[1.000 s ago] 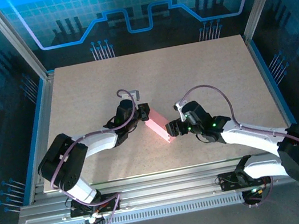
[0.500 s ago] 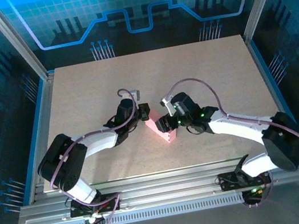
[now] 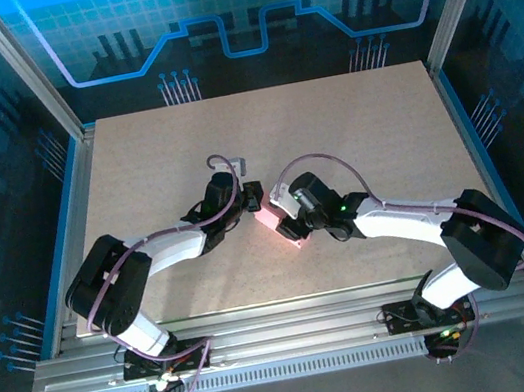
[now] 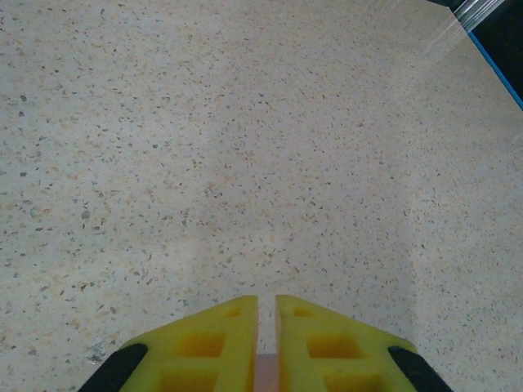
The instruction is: Fold the paper box
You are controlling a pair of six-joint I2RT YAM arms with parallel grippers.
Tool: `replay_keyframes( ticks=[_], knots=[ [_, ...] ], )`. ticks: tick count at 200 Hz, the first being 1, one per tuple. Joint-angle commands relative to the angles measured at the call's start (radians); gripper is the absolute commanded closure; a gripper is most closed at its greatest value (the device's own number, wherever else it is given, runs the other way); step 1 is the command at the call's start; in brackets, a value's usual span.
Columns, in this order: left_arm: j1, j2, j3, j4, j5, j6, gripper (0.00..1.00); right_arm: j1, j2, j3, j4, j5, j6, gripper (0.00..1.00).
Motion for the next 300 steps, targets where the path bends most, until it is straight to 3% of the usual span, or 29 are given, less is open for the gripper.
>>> replay_keyframes(
  ticks=[1, 16, 51, 137, 175, 215, 240, 270, 300],
  knots=[
    [-0.023, 0.043, -0.065, -0.318, 0.069, 0.023, 0.85, 0.007, 0.010, 0.025, -0.041, 0.058, -0.057, 0.46],
    [-0.023, 0.012, -0.064, -0.303, 0.102, 0.015, 0.82, 0.007, 0.009, 0.023, -0.043, 0.059, -0.054, 0.49],
    [-0.023, -0.047, -0.023, -0.305, 0.184, -0.002, 0.60, 0.008, 0.015, 0.024, -0.053, 0.067, -0.060, 0.50],
    [0.004, -0.130, 0.045, -0.352, 0.236, 0.022, 0.34, 0.002, 0.015, 0.021, -0.060, 0.075, -0.070, 0.51],
    [0.067, -0.101, -0.001, -0.329, 0.344, 0.008, 0.44, -0.008, 0.012, 0.021, -0.060, 0.056, -0.065, 0.51],
    [0.091, -0.079, 0.015, -0.340, 0.351, 0.004, 0.50, -0.016, 0.018, 0.019, -0.060, 0.040, -0.044, 0.49],
    [0.089, -0.024, 0.006, -0.320, 0.341, 0.020, 0.55, -0.059, -0.012, 0.022, -0.049, -0.066, 0.024, 0.43],
    [0.089, 0.052, -0.030, -0.223, 0.330, -0.009, 0.59, -0.094, -0.076, 0.030, -0.047, -0.153, 0.106, 0.23],
    [0.087, 0.086, -0.037, -0.188, 0.344, -0.026, 0.59, -0.112, -0.197, 0.012, -0.066, -0.135, 0.278, 0.10]
  ],
)
